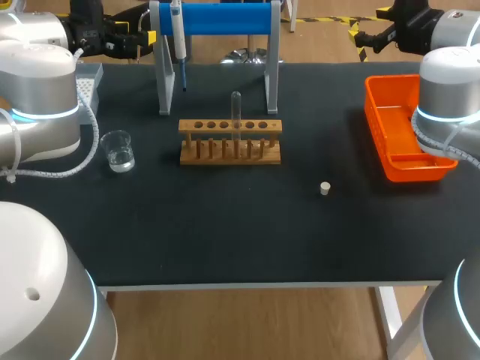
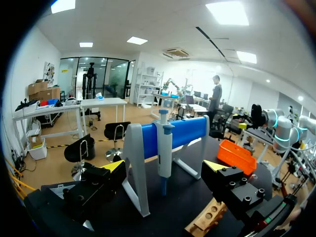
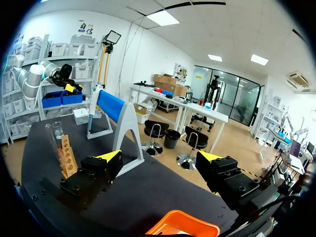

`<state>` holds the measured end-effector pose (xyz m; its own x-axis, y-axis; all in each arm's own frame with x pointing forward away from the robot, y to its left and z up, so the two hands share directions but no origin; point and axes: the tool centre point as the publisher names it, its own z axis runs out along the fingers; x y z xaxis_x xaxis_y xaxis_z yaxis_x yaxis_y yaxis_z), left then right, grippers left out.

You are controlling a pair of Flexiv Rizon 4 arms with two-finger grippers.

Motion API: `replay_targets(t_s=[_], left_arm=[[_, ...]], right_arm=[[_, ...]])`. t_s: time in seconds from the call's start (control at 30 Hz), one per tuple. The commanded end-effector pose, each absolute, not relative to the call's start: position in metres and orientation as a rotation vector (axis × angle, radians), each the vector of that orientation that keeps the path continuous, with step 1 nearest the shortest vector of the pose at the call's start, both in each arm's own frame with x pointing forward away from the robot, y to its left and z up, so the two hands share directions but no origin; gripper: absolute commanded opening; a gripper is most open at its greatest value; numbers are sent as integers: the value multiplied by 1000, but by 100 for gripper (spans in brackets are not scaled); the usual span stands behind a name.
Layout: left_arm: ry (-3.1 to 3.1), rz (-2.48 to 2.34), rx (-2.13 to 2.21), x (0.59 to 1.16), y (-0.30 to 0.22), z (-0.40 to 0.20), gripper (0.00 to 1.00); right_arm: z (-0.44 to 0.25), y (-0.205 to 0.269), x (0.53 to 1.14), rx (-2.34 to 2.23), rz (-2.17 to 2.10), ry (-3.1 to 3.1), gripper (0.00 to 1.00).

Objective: Invert the test tube, pick up the pipette, mount the tip to pipette, aspirate from beaker and dispense into the tube, eject the tip, return the pipette, and cap with the stopper.

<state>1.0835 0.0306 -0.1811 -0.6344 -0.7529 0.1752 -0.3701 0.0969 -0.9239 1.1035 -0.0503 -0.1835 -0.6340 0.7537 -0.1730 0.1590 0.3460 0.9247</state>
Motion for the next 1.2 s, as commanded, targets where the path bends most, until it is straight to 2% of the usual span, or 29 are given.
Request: replay_targets(t_s=[0.03, 0.73, 1.2], left_arm=[[2036, -1550, -1106, 1083, 30, -182, 100], [2036, -1550, -1106, 1083, 30, -182, 100], [2036, -1550, -1106, 1083, 30, -182, 100]], right_arm=[[-184, -50, 1104, 793, 1290, 2016, 100], [-184, -50, 1104, 793, 1290, 2016, 100], [-195, 20, 987, 613, 1540, 2066, 100]])
